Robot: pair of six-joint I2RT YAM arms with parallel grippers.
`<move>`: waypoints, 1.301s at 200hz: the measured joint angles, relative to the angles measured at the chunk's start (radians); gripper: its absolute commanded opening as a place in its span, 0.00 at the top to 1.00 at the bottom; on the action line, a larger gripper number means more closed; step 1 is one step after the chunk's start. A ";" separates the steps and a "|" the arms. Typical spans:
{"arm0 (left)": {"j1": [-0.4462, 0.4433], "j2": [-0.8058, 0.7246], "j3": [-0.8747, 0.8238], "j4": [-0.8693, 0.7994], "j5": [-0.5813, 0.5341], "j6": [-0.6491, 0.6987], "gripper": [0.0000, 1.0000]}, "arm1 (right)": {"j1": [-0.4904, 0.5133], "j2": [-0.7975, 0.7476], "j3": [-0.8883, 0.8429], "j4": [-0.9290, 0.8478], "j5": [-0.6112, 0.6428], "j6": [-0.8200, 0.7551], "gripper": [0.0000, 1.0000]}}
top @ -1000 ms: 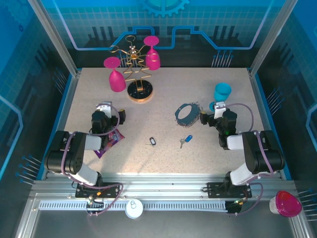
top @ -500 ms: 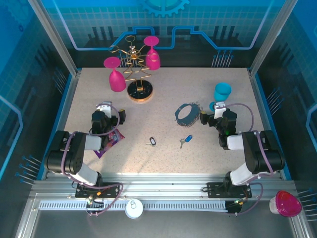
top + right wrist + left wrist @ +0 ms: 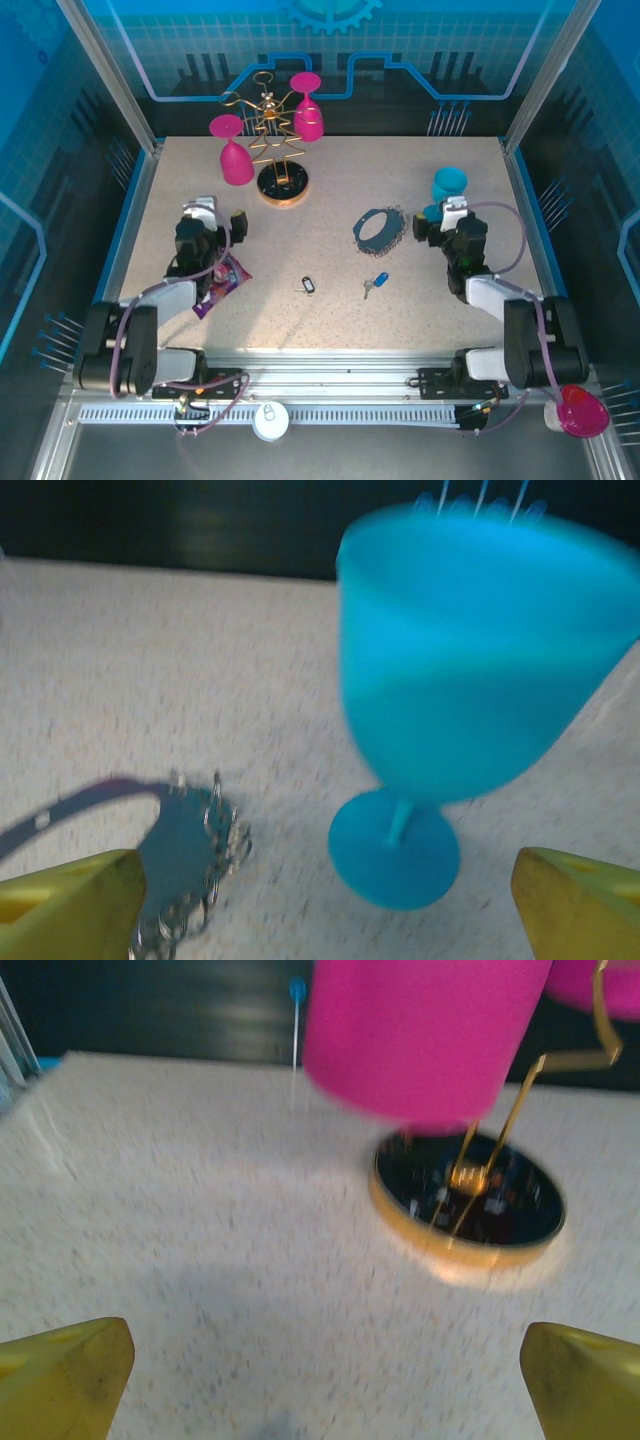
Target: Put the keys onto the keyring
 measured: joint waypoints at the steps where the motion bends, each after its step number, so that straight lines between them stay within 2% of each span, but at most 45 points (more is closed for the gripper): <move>1: 0.000 -0.004 0.002 -0.004 -0.001 -0.002 0.01 | 0.000 -0.003 0.002 -0.004 0.002 0.002 0.09; 39: 0.000 -0.177 0.093 -0.187 0.023 -0.126 0.01 | 0.011 -0.167 0.128 -0.310 0.046 0.142 0.15; 73: -0.021 -0.289 0.113 -0.362 0.093 -0.222 0.01 | 0.025 -0.224 0.251 -0.641 0.024 0.296 0.20; 94: -0.103 -0.336 0.125 -0.451 0.101 -0.248 0.02 | 0.071 -0.224 0.293 -0.801 -0.011 0.348 0.22; 132: -0.339 -0.325 0.171 -0.570 0.085 -0.279 0.06 | 0.218 -0.211 0.319 -1.006 -0.034 0.378 0.24; 160: -0.504 -0.209 0.224 -0.606 0.066 -0.276 0.11 | 0.290 -0.190 0.348 -1.095 -0.035 0.402 0.24; 190: -0.610 0.019 0.395 -0.716 0.064 -0.191 0.19 | 0.292 -0.190 0.351 -1.143 -0.038 0.446 0.26; 212: -0.650 0.184 0.557 -0.788 0.067 -0.090 0.31 | 0.282 -0.221 0.339 -1.157 -0.039 0.472 0.27; 260: -0.670 0.498 0.853 -0.933 0.079 0.158 0.36 | 0.268 -0.350 0.275 -1.168 -0.045 0.505 0.27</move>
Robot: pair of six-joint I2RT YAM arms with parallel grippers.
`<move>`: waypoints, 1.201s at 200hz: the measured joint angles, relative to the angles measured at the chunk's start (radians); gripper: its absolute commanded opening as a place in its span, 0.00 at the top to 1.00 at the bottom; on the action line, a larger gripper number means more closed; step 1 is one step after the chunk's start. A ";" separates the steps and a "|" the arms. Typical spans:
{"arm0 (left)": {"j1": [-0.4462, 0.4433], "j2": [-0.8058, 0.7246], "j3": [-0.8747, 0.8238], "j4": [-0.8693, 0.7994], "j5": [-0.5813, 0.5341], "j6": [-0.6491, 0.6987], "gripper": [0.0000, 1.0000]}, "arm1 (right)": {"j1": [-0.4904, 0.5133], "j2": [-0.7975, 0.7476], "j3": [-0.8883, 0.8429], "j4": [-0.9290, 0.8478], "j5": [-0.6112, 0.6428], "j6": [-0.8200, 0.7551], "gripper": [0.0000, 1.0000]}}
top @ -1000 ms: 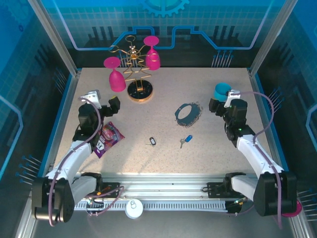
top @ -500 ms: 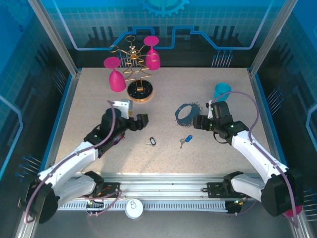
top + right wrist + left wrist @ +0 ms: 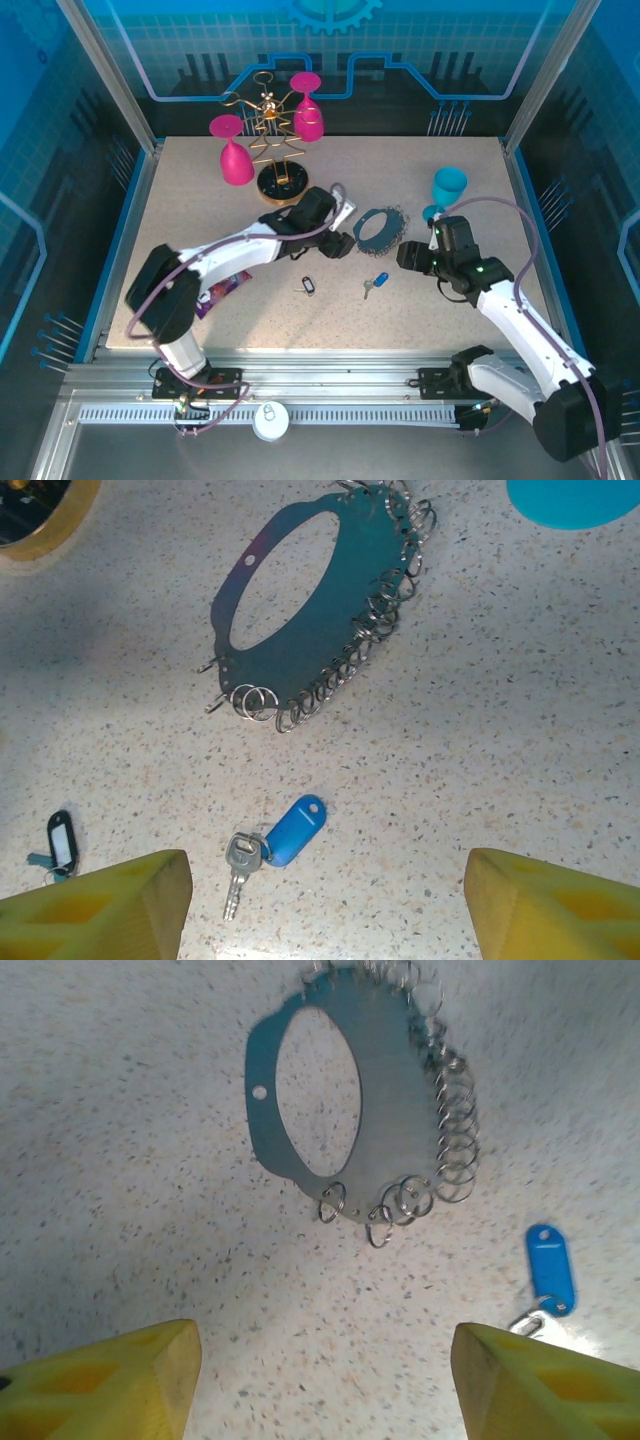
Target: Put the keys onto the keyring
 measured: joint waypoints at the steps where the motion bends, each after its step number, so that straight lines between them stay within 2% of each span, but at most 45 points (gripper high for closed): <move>1: 0.000 0.006 0.011 -0.005 0.000 0.005 0.36 | 0.000 -0.002 -0.001 0.000 0.000 0.000 0.27; 23: 0.000 0.181 0.204 -0.104 0.007 0.088 0.41 | -0.001 -0.028 -0.013 -0.001 -0.009 0.007 0.27; 52: 0.000 0.323 0.386 -0.209 0.027 0.144 0.49 | -0.001 -0.035 -0.014 -0.002 -0.018 0.007 0.27; 105: 0.000 0.515 0.660 -0.385 0.068 0.172 0.51 | -0.002 -0.040 -0.014 -0.010 -0.023 0.006 0.27; 139: 0.000 0.589 0.746 -0.464 0.071 0.175 0.54 | -0.002 -0.040 -0.014 -0.012 -0.028 0.006 0.27; 181: 0.000 0.621 0.757 -0.520 0.078 0.175 0.54 | -0.002 -0.040 -0.014 -0.019 -0.032 0.007 0.27; 240: 0.000 0.661 0.793 -0.555 0.069 0.176 0.63 | -0.002 -0.040 -0.014 -0.027 -0.039 0.007 0.27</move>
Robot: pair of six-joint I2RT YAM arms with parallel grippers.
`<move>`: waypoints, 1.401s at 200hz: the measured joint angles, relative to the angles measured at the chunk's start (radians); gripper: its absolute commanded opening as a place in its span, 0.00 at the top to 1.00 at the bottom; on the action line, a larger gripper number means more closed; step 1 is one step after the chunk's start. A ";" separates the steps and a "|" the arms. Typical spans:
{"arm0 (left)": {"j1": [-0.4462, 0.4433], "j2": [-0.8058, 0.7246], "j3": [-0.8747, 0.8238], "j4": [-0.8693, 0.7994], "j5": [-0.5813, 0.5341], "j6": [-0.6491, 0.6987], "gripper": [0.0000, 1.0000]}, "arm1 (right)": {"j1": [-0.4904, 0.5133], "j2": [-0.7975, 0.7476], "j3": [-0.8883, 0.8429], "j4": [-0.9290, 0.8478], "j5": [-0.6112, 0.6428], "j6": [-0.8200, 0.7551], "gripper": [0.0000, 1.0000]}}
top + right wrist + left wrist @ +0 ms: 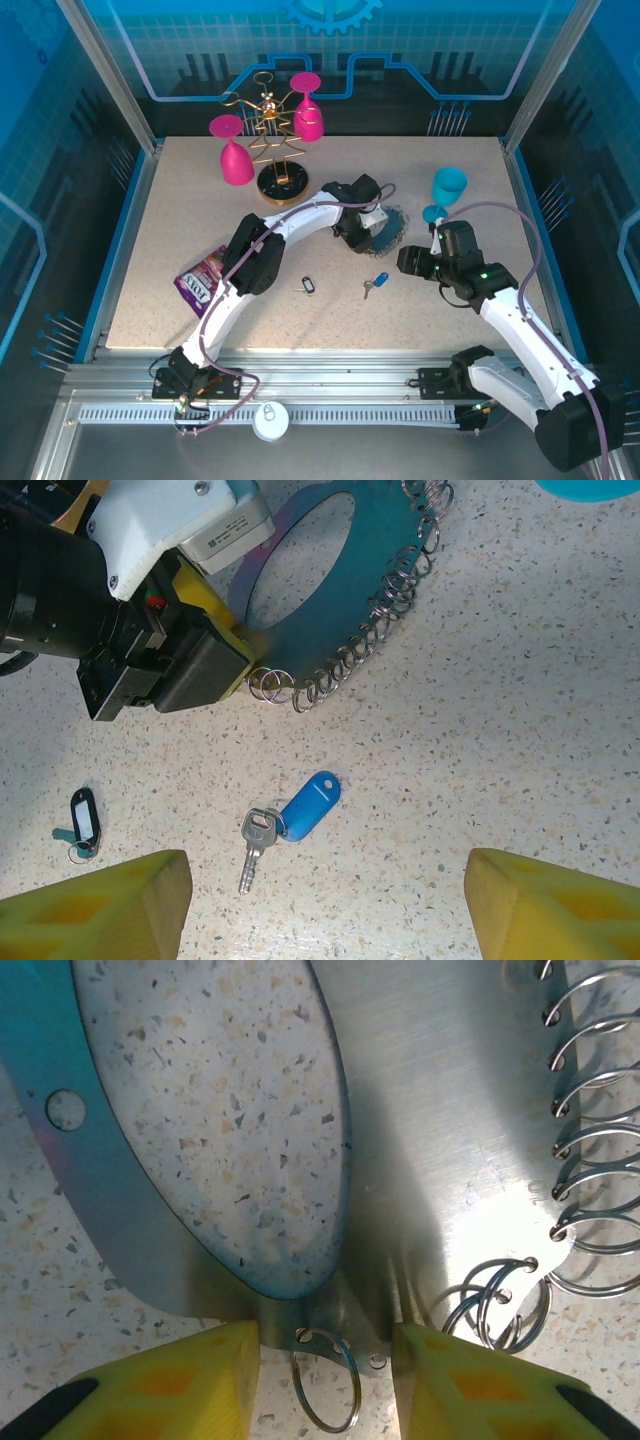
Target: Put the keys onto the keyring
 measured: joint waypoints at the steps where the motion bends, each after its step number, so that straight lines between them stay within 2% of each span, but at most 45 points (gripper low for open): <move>1: 0.000 0.000 0.000 0.000 0.000 0.000 0.63 | 0.000 0.000 0.000 0.000 0.000 0.000 0.27; 31: 0.000 0.000 0.013 -0.002 -0.011 0.002 0.72 | 0.000 0.000 0.000 -0.002 -0.003 0.000 0.27; 63: 0.000 0.000 0.015 -0.003 -0.023 0.012 0.86 | 0.000 0.000 0.000 -0.002 -0.006 0.000 0.27; 118: 0.000 0.000 0.015 -0.005 -0.050 0.031 1.00 | 0.000 0.000 0.000 -0.002 -0.007 0.000 0.27; 163: -0.001 -0.026 -0.027 0.024 -0.073 0.047 1.00 | 0.000 0.000 0.000 -0.003 -0.006 -0.001 0.27; 189: -0.001 -0.130 -0.177 0.098 -0.081 0.048 1.00 | 0.000 0.000 0.000 -0.003 -0.007 -0.017 0.27; 214: 0.000 -0.298 -0.355 0.185 -0.082 0.051 1.00 | 0.000 0.000 0.000 0.000 -0.018 -0.044 0.28; 280: 0.020 -0.718 -0.683 0.430 -0.042 0.042 1.00 | 0.021 0.004 0.001 0.103 -0.117 -0.119 0.31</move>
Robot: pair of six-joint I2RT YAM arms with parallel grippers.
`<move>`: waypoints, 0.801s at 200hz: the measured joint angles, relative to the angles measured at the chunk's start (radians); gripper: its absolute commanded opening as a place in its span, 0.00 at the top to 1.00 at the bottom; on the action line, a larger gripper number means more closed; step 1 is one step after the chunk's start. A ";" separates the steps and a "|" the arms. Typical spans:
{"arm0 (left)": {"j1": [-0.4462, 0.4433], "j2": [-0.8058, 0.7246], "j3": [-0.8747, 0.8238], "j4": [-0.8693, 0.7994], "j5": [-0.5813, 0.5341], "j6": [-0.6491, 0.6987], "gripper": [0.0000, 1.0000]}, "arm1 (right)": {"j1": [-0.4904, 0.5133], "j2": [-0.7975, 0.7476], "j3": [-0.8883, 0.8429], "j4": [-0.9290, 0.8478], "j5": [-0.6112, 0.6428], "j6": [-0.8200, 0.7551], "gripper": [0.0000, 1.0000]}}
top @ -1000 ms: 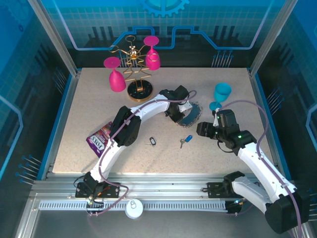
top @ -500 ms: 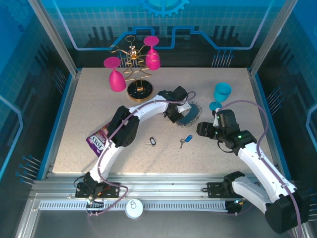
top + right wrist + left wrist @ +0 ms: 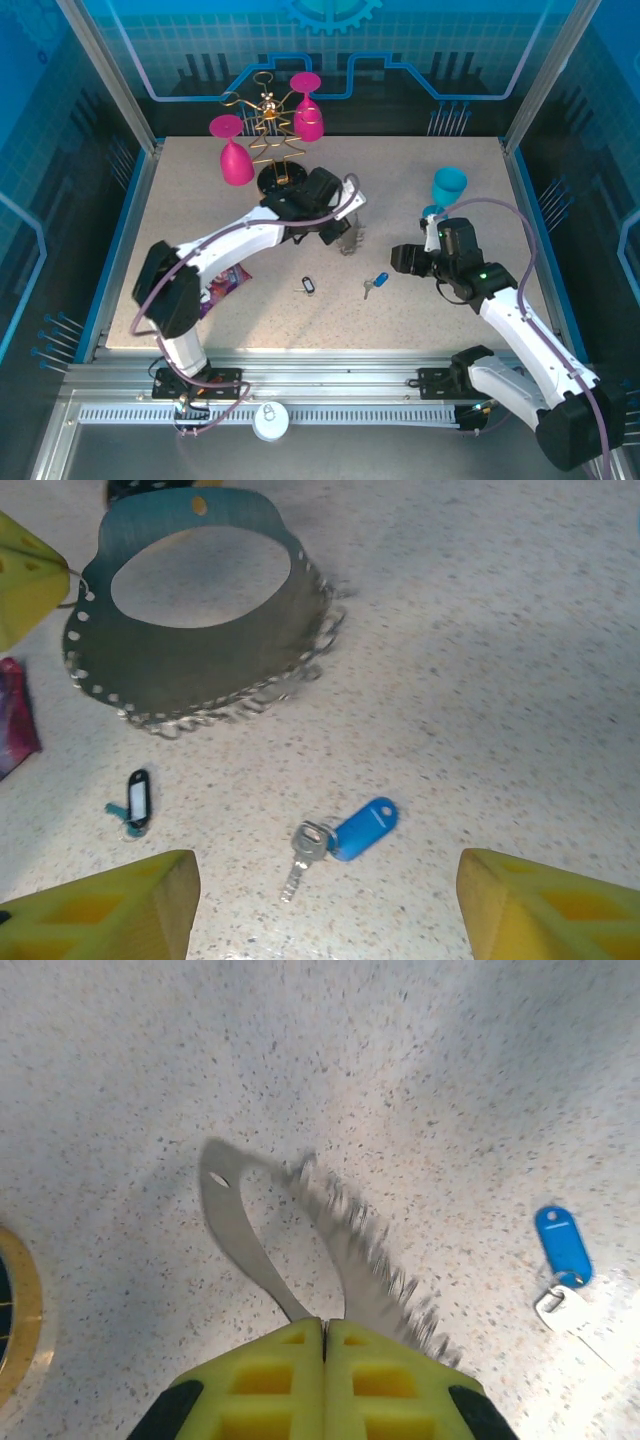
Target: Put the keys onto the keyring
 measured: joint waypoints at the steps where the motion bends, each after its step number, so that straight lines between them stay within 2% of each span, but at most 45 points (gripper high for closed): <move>1: 0.002 -0.009 -0.009 0.006 0.003 0.000 1.00 | 0.001 0.001 0.000 0.001 -0.002 -0.002 0.31; 45: 0.077 -0.241 -0.274 0.251 0.119 -0.038 1.00 | 0.043 0.017 0.028 0.100 -0.070 -0.104 0.31; 81: 0.136 -0.370 -0.446 0.476 0.267 -0.071 1.00 | 0.049 0.021 0.066 0.196 -0.109 -0.206 0.33; 136: 0.156 -0.432 -0.559 0.711 0.512 -0.071 1.00 | 0.070 0.021 0.076 0.330 -0.186 -0.385 0.36; 160: 0.164 -0.435 -0.590 0.799 0.578 -0.071 1.00 | 0.081 0.019 0.071 0.385 -0.220 -0.452 0.38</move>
